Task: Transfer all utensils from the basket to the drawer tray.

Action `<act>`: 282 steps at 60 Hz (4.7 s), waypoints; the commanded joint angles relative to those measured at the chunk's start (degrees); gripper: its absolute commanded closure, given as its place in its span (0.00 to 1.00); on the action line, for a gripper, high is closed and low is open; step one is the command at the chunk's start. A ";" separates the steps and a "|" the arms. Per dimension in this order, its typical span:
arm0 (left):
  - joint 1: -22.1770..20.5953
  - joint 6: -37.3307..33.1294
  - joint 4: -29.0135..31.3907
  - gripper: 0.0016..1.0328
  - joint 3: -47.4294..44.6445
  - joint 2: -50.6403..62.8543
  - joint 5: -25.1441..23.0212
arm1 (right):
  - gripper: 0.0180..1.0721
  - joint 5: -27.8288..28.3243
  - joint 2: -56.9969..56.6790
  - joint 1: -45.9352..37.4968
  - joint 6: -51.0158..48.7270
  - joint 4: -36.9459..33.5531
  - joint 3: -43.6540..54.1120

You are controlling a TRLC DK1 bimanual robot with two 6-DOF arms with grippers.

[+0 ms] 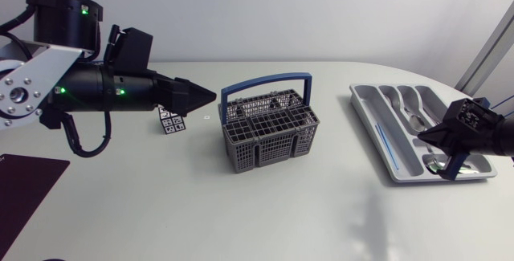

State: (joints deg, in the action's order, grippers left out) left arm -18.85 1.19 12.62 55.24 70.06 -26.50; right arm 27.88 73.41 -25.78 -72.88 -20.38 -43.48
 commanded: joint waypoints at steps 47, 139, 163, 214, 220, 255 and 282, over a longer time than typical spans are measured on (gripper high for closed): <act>2.33 -3.92 0.91 0.33 -3.48 0.78 5.58 | 0.48 -10.92 23.27 -15.44 -28.46 35.50 4.81; -5.32 -3.74 0.56 0.34 -2.51 18.27 15.16 | 0.58 -20.23 25.03 36.06 44.58 11.86 -16.54; -3.65 -4.62 -0.23 0.34 -0.66 20.03 15.16 | 0.58 -16.89 23.27 43.27 46.51 7.37 -15.23; 4.17 -9.45 1.09 0.34 -0.58 17.92 14.37 | 0.57 -21.90 22.57 50.48 50.56 7.11 -16.19; 4.09 -9.45 1.35 0.34 -0.84 17.56 14.37 | 0.57 -22.08 21.52 50.39 50.56 7.11 -15.23; -0.75 -8.93 1.70 0.34 -1.45 16.60 14.28 | 0.57 -23.57 18.79 50.74 50.56 7.11 -14.17; -2.86 -7.70 1.53 0.34 -1.54 16.69 14.28 | 0.54 -23.75 17.82 50.83 50.21 7.29 -12.94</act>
State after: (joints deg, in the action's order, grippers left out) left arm -21.15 -7.33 13.78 53.41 87.37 -11.66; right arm 4.38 92.09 24.67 -23.55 -12.71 -57.89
